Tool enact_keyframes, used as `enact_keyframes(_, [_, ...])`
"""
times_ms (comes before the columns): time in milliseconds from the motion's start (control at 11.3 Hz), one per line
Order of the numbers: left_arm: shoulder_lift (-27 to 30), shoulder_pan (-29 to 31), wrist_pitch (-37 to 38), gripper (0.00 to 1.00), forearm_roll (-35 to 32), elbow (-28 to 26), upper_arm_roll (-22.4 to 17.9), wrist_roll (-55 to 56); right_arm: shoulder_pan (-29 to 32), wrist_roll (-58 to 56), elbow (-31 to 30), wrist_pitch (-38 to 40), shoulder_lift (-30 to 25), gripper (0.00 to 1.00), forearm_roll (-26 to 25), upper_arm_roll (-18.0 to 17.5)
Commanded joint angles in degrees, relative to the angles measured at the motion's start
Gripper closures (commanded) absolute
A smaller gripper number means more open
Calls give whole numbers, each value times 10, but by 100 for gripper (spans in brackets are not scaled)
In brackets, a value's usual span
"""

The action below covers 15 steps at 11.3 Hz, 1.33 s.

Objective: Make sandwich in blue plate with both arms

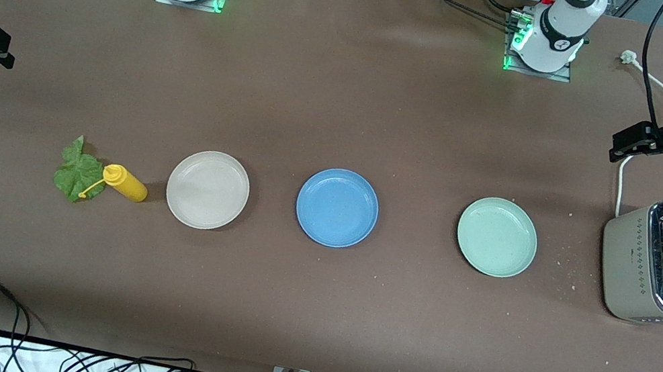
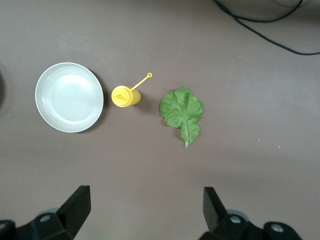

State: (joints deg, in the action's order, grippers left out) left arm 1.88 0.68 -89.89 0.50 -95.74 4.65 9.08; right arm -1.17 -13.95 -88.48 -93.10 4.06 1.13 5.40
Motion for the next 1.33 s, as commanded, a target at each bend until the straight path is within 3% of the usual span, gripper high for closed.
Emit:
enact_keyframes(0, [-2,-5,5,0,-15,8,-2,-4,-1,-1,-2,-3,-5,0,-2,0])
enact_keyframes(1244, [-2,-4,10,0,-14,9,-2,-4,-1,-11,-2,-9,-5,0,-2,1])
